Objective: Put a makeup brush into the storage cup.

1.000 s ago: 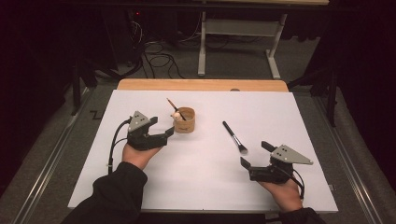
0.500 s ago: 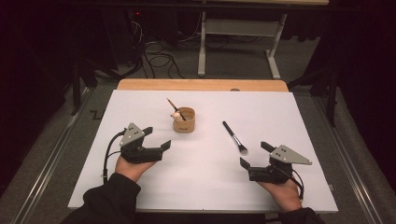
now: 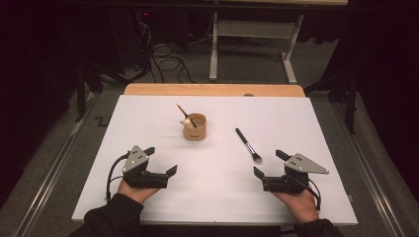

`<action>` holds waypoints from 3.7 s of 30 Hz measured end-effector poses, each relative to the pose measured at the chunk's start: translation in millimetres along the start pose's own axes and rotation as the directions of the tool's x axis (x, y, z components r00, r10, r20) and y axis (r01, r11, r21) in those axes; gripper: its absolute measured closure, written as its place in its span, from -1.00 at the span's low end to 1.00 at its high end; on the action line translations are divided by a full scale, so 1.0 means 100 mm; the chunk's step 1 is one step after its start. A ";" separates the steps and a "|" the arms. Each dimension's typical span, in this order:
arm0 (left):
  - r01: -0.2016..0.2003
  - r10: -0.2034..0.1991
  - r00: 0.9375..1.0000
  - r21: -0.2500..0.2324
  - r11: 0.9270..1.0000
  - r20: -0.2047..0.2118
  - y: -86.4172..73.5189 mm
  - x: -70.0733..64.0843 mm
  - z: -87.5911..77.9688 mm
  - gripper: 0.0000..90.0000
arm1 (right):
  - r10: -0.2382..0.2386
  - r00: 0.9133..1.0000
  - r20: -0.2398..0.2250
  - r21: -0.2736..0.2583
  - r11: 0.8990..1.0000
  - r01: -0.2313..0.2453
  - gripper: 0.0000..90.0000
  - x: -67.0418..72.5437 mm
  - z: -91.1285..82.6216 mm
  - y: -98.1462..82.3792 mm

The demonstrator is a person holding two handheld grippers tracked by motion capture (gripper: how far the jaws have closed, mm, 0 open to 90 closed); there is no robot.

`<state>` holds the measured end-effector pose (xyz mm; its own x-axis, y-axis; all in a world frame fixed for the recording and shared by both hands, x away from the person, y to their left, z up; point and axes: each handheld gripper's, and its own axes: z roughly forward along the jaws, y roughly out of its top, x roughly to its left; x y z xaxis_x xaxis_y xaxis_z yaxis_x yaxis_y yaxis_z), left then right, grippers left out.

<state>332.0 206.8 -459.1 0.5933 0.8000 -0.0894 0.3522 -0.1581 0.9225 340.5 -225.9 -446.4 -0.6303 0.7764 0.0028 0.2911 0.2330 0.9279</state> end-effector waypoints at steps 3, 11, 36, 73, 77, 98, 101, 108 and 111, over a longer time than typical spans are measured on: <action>0.009 -0.009 1.000 0.010 1.000 0.000 -0.02 0.04 0.02 -1.00 | -0.002 1.000 0.007 0.003 1.000 0.002 -0.91 0.00 0.00 0.00; -0.016 0.016 1.000 0.001 1.000 -0.009 -0.04 0.08 0.01 -0.97 | 0.018 0.998 0.063 0.012 1.000 -0.018 -0.91 -0.08 -0.04 -0.02; -0.002 0.004 0.999 -0.054 0.999 0.045 -0.04 0.09 -0.03 -0.88 | 0.021 0.978 0.208 0.125 0.991 -0.048 -0.92 -0.32 -0.01 -0.06; 0.005 -0.005 1.000 0.005 1.000 0.027 -0.08 0.15 -0.09 -0.75 | 0.007 0.989 0.148 0.452 0.889 -0.074 -0.92 -0.27 -0.01 0.06; 0.000 0.000 0.999 -0.005 1.000 0.038 -0.07 0.11 -0.11 -0.72 | 0.005 0.990 0.142 0.466 0.882 -0.071 -0.92 -0.27 -0.03 0.08; -0.040 0.042 0.996 -0.030 0.999 0.074 -0.02 0.10 -0.09 -1.00 | -0.005 0.995 0.101 0.578 0.814 -0.055 -0.92 -0.17 -0.02 0.25; -0.052 0.054 0.996 -0.032 0.998 0.070 -0.02 0.10 -0.09 -1.00 | -0.009 0.995 0.100 0.593 0.804 -0.053 -0.92 -0.18 0.02 0.27; -0.047 0.049 0.996 -0.025 0.999 0.073 -0.01 0.09 -0.09 -0.99 | -0.029 0.997 0.075 0.613 0.790 -0.023 -0.86 -0.22 0.12 0.34; -0.066 0.068 0.995 -0.028 0.997 0.069 0.00 0.06 -0.10 -0.99 | -0.041 0.997 0.058 0.637 0.771 -0.006 -0.83 -0.24 0.18 0.35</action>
<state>328.1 217.6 -455.7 0.6646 0.7454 -0.0522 0.2914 -0.1942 0.9367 378.5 -225.6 -420.4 -0.5985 0.7991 -0.0566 0.6867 0.5481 0.4775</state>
